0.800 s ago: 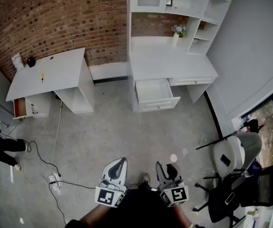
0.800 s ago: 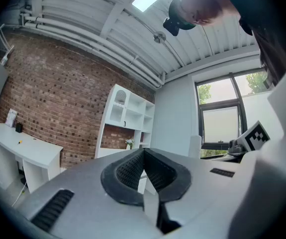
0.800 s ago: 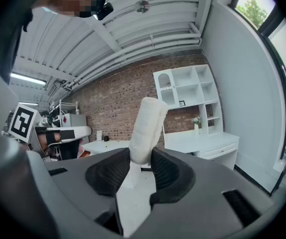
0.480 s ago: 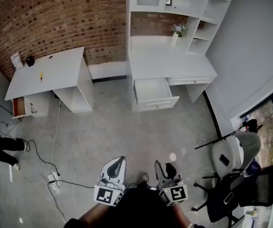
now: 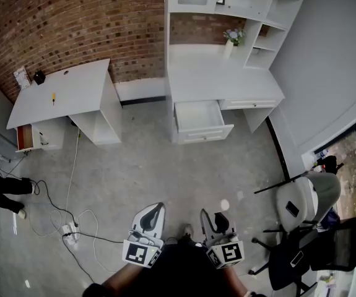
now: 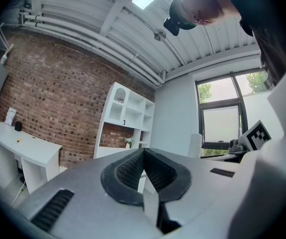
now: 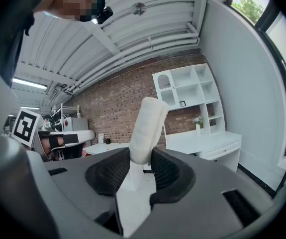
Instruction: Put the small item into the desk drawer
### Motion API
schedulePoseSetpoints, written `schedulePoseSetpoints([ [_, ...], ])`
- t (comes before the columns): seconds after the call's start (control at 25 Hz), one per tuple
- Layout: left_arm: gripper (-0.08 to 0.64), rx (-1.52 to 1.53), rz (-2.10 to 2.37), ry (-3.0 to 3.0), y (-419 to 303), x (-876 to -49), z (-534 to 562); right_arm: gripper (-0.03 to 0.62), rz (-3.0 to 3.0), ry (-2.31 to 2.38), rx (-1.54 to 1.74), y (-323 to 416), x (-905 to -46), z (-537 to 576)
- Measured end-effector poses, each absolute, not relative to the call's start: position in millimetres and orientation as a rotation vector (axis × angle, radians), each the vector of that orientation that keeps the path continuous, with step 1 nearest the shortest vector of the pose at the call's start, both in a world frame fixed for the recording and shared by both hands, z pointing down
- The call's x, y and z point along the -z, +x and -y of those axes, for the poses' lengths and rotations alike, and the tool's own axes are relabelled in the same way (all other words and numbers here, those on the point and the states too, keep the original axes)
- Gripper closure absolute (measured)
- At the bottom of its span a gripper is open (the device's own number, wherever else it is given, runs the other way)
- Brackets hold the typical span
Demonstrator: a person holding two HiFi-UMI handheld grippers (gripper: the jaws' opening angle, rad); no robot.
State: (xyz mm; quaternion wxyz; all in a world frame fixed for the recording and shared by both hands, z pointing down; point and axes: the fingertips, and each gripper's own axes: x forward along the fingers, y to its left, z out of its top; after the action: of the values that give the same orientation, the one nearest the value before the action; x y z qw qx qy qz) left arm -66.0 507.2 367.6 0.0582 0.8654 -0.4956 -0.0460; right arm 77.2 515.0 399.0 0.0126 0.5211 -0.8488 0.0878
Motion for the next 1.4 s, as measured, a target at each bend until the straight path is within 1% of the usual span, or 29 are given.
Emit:
schedulePoseSetpoints([
  [0.2,0.537,0.125,1.516,2.602,-49.2,-372.2,-503.2,0.446,2.7,1.606,-0.295,92.3,-398.3,-508.6],
  [0.76,0.537,0.084,1.577,2.569,28.1,-379.5,-486.8,0.446,2.729,1.434,-0.294,156.9,-424.5,-472.9],
  [1.0,0.537,0.05,1.617,2.529,16.8,-386.1,-464.3,0.446,2.727,1.414,-0.301,152.2,-427.8,-448.5],
  [1.4,0.538,0.103,1.559,2.548,-17.8,-392.1,-348.7,0.446,2.666,1.46,-0.303,115.7,-430.0,-352.9],
])
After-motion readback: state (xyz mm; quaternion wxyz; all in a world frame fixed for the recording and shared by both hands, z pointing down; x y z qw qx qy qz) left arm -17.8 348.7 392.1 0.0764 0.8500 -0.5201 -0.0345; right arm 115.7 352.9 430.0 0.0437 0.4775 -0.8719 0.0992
